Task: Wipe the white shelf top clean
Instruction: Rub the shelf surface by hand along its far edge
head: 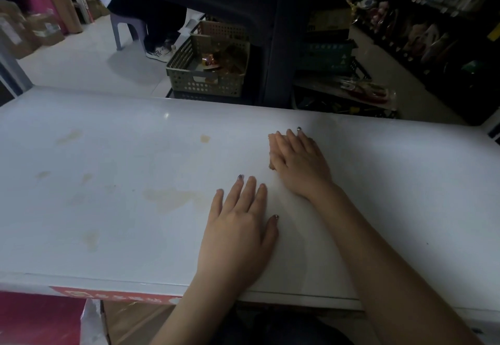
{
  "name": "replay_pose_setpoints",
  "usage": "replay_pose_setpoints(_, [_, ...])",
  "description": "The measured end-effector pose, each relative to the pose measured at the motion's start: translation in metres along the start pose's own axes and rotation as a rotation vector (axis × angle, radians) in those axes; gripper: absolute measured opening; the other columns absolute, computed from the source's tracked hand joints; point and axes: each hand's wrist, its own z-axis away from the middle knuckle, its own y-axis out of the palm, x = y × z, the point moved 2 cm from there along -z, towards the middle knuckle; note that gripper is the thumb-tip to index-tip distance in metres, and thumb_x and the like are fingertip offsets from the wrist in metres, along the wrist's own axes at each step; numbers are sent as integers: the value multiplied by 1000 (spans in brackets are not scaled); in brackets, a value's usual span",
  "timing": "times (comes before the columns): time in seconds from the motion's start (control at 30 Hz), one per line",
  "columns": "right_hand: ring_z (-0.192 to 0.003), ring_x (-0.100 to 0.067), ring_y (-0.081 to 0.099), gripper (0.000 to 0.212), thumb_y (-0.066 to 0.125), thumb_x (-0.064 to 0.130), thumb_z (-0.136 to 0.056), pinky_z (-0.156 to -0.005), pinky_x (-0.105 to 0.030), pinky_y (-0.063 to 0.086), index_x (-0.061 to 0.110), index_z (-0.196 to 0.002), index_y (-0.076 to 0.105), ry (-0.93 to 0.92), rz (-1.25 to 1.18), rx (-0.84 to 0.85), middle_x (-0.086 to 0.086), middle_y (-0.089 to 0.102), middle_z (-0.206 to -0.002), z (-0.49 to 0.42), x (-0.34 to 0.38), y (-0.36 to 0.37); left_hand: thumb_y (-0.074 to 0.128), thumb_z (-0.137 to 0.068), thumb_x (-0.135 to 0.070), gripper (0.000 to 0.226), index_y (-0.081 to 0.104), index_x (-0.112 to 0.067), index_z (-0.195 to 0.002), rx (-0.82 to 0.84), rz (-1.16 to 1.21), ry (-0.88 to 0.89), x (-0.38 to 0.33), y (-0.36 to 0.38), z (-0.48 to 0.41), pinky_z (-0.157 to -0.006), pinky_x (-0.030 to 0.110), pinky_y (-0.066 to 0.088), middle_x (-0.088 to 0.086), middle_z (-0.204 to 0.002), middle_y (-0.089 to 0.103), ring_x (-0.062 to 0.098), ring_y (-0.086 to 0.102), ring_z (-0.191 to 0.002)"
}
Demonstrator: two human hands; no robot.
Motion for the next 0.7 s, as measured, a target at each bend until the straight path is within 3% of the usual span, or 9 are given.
replay_pose_setpoints(0.7, [-144,-19,-3,53,19,38,-100,-115,-36,-3,23,-150,8,11,-22,-34,-1,6,-158,-52,-7,-4,31,-89,-42,53,49,-16,-131,23,3,-7,1,2,-1,-105,47,29,5,-140,47,24,37,-134])
